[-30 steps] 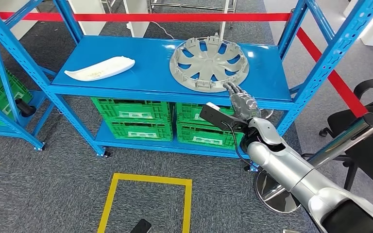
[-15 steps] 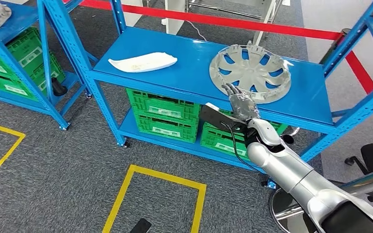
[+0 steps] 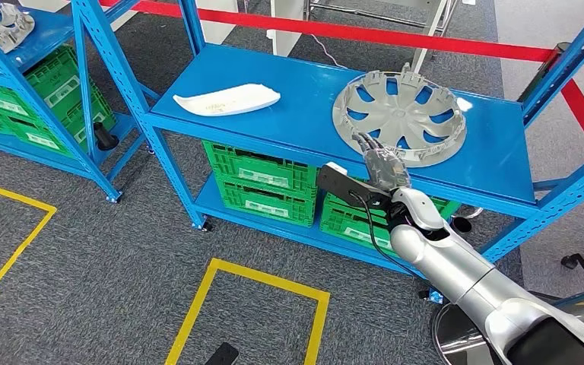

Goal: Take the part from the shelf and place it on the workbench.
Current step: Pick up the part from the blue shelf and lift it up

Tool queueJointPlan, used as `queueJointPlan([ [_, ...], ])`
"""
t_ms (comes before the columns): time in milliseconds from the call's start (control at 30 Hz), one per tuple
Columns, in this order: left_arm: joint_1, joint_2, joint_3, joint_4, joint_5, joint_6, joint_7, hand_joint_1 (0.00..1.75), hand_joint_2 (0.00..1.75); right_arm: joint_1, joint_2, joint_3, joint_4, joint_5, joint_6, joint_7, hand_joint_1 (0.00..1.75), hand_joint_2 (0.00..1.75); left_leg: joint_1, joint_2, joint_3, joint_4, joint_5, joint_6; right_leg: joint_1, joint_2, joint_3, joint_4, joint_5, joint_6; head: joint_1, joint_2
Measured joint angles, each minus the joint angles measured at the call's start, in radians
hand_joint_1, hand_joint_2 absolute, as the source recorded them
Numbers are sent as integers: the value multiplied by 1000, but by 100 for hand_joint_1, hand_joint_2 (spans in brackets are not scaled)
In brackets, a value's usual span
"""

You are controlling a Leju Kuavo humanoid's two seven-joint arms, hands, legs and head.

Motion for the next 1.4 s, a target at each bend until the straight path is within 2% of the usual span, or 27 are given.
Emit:
queueJointPlan([
  [667,1,0,0,0,0,0,0,0,0,1,0,0,0,0,1,-2,0,0,0,0,-5,4,11,0,0,0,0,0,0,0,0,0],
  [1400,1,0,0,0,0,0,0,0,0,1,1,0,0,0,1,-5,0,0,0,0,9,-28,44,1,0,1,1,1,-1,0,0,0],
])
